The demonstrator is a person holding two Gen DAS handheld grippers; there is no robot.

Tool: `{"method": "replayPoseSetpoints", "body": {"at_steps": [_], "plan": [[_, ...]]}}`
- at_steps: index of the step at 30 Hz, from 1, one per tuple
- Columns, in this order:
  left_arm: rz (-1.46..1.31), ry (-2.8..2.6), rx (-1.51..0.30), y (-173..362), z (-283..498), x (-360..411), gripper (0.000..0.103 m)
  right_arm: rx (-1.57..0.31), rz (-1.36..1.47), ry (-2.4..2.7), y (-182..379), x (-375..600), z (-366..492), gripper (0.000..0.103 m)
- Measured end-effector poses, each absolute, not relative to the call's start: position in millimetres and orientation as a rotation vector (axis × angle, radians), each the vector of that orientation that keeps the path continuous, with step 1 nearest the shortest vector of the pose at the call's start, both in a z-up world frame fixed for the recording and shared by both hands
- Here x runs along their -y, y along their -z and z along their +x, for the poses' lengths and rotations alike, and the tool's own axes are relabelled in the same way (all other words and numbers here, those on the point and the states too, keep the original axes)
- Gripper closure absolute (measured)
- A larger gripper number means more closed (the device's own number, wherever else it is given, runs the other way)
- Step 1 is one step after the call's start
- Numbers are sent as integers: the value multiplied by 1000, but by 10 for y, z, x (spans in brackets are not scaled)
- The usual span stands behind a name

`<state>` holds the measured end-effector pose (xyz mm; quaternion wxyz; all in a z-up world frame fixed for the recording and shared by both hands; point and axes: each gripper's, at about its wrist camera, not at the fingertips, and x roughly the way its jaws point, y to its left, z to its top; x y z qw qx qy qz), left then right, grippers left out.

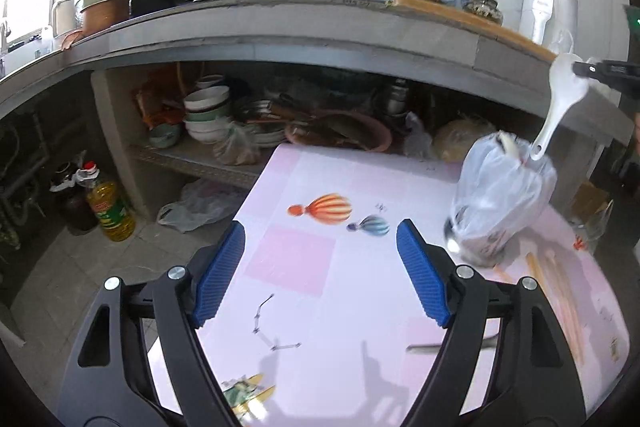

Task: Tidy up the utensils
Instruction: 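Push the white ladle handle down into the holder with the right tool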

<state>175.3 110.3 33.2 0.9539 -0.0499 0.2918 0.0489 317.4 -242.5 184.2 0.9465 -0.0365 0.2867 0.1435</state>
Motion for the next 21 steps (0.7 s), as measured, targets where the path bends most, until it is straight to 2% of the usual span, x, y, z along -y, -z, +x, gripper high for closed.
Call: {"method": "replayPoseSetpoints", "body": {"at_steps": [11, 21], "plan": [[-95, -116, -582, -185, 1516, -1190, 29, -642, -296, -282, -1314, 1927, 3418, 100], [-64, -106, -576, -158, 1516, -1123, 29, -707, -288, -335, -1071, 1769, 3450, 100]]}}
